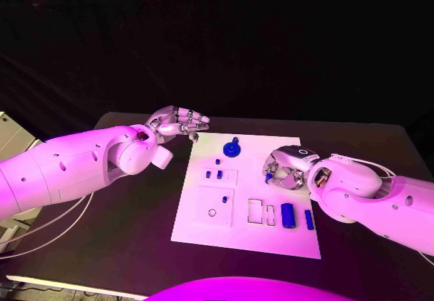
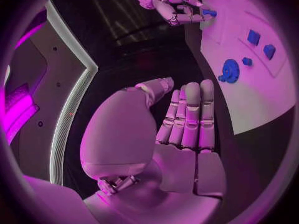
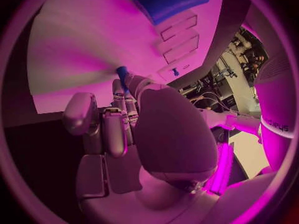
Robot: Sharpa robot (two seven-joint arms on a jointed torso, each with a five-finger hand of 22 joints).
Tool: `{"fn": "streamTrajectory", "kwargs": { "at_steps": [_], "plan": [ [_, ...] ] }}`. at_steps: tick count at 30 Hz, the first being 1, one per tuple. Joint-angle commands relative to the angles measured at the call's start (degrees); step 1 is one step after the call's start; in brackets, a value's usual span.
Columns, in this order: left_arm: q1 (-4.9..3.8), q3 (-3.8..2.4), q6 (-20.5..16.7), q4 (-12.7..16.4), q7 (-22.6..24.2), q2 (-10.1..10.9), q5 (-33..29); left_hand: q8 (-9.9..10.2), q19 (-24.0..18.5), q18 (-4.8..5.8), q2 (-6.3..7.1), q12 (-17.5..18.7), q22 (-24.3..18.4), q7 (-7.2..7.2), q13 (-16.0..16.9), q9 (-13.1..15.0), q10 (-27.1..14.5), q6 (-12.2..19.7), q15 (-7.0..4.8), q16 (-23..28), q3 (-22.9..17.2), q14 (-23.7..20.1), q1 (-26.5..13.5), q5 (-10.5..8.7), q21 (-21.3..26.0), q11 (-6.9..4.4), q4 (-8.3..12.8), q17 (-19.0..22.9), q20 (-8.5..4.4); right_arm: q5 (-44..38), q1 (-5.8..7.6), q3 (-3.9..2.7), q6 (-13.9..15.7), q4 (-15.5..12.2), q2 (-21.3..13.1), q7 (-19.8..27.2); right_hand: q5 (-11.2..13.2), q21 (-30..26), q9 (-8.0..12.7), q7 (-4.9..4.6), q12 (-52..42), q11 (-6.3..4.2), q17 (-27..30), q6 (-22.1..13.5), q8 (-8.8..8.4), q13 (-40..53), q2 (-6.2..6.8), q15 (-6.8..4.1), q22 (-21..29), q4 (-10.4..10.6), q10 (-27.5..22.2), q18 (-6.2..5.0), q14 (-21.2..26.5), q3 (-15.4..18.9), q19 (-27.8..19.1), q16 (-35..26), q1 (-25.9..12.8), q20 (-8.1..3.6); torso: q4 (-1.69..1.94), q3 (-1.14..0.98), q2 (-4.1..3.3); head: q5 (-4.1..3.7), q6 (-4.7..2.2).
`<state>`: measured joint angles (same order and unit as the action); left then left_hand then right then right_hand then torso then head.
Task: Assemble the parts on the task board
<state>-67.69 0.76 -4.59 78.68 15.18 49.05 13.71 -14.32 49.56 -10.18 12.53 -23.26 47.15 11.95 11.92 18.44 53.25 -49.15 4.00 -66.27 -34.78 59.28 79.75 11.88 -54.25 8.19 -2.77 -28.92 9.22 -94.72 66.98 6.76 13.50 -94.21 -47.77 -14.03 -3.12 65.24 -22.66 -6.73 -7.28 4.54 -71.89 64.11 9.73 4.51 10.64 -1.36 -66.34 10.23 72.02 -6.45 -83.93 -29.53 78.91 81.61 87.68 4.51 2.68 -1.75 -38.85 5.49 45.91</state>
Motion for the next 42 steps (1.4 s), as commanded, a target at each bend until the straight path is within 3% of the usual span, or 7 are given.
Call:
{"fn": "streamTrajectory", "kwargs": {
  "at_steps": [1,5,11,20,29,34,42],
  "plan": [
    [-0.05,-0.04,0.9,0.1,0.2,0.0,-0.6,-0.2,-0.2,-0.38,-0.29,-0.2,-0.1,-0.06,0.1,-0.1,-0.4,0.5,-0.18,-0.4,0.3,-0.4,-0.2,0.11,0.3,-0.05,0.0,0.0,0.09,-2.3,-0.28,0.18,0.8,-0.2,-0.1,-0.9,-0.4,0.3,-0.7,0.01,0.2,-1.88,-0.1,0.4,0.57,1.0,-1.31,-0.34,-0.3,-1.0,2.6,0.96,-2.6,-1.0,0.1,0.3,0.1,-0.31,0.03,0.04,0.01,-0.03,0.07],
    [-0.05,-0.04,1.0,0.0,0.2,-0.1,-0.6,-0.3,-0.2,-0.38,-0.4,-0.3,-0.1,-0.07,0.1,-0.1,-0.5,0.5,-0.18,-0.4,0.4,-0.4,-0.2,0.12,0.3,-0.05,0.0,0.0,0.1,-2.3,-0.23,0.16,2.2,-0.9,-0.6,-1.1,-0.3,0.8,-1.7,0.08,0.9,-2.01,-0.1,0.3,1.24,1.5,-1.11,-0.44,-1.1,-3.0,3.5,1.05,-2.6,-2.8,0.2,0.4,-1.8,-0.41,0.02,0.04,0.03,-0.03,0.1],
    [-0.05,-0.04,0.9,-0.3,0.2,-0.2,-0.6,-0.3,-0.2,-0.39,-0.43,-0.3,-0.1,-0.07,0.1,-0.1,-0.5,0.5,-0.19,-0.5,0.3,-0.4,-0.1,0.13,0.3,-0.06,0.0,0.0,0.1,-0.7,0.53,-0.13,3.9,-2.5,-1.4,-0.6,-0.3,0.9,-2.2,0.11,1.3,-2.06,-0.4,0.3,1.57,1.8,-0.98,-0.48,-1.4,-3.9,3.9,1.06,-2.6,-3.6,0.1,0.5,-2.7,-0.44,-0.04,0.1,0.08,-0.1,-0.09],
    [-0.03,-0.04,1.0,-0.5,0.2,-0.2,-0.6,-0.4,-0.1,-0.4,-0.51,-0.4,-0.1,-0.14,0.1,0.0,-0.6,0.4,-0.21,-0.5,0.3,-0.4,0.1,0.16,0.3,-0.09,0.1,0.0,0.08,2.1,1.6,-1.26,5.7,-5.8,-2.2,0.5,-0.3,1.0,-2.3,0.11,1.4,-2.06,-0.3,0.3,1.68,1.8,-0.94,-0.49,-1.5,-4.3,4.0,1.08,-2.6,-3.8,0.2,0.5,-3.1,-0.45,0.14,0.02,0.06,0.19,0.0],
    [0.0,-0.04,1.0,-0.6,0.3,-0.4,-0.9,-0.4,-0.1,-0.41,-0.52,-0.5,-0.1,-0.15,0.1,0.0,-0.7,0.4,-0.23,-0.5,0.3,-0.5,0.2,0.16,0.3,-0.09,0.2,0.0,0.06,2.9,1.58,-1.44,6.0,-9.3,0.5,1.8,-0.3,0.9,-2.5,0.05,1.7,-2.03,-0.4,0.2,1.77,1.9,-0.85,-0.47,-1.5,-4.8,4.0,1.05,-2.7,-4.1,0.1,0.5,-3.5,-0.46,-0.16,0.06,0.07,0.81,0.28],
    [0.04,-0.04,1.1,-0.7,0.5,-0.7,-1.2,-0.4,-0.1,-0.41,-0.52,-0.5,-0.1,-0.15,0.1,0.0,-0.7,0.4,-0.23,-0.5,0.3,-0.5,0.2,0.16,0.3,-0.09,0.2,0.0,0.06,2.0,0.75,-1.24,6.0,-9.6,4.1,2.4,-0.3,0.9,-2.6,0.03,1.8,-2.01,-0.3,0.1,1.78,2.0,-0.89,-0.46,-1.5,-5.0,3.9,1.04,-2.7,-4.3,0.1,0.5,-3.6,-0.45,-0.01,0.05,0.15,0.98,0.47],
    [0.07,-0.02,1.1,-0.9,0.6,-1.1,-1.4,-0.5,-0.1,-0.39,-0.5,-0.5,-0.1,-0.13,0.1,0.0,-0.7,0.4,-0.21,-0.5,0.4,-0.5,0.1,0.13,0.3,-0.07,0.1,0.0,0.07,0.9,-2.36,-0.3,5.5,-8.0,9.5,3.5,-0.3,0.7,-2.6,-0.01,1.9,-1.98,-0.3,0.0,1.78,2.0,-0.88,-0.44,-1.3,-5.2,3.9,1.0,-2.6,-4.4,0.0,0.5,-3.7,-0.45,0.07,0.06,-0.03,1.65,0.57]
  ]
}}
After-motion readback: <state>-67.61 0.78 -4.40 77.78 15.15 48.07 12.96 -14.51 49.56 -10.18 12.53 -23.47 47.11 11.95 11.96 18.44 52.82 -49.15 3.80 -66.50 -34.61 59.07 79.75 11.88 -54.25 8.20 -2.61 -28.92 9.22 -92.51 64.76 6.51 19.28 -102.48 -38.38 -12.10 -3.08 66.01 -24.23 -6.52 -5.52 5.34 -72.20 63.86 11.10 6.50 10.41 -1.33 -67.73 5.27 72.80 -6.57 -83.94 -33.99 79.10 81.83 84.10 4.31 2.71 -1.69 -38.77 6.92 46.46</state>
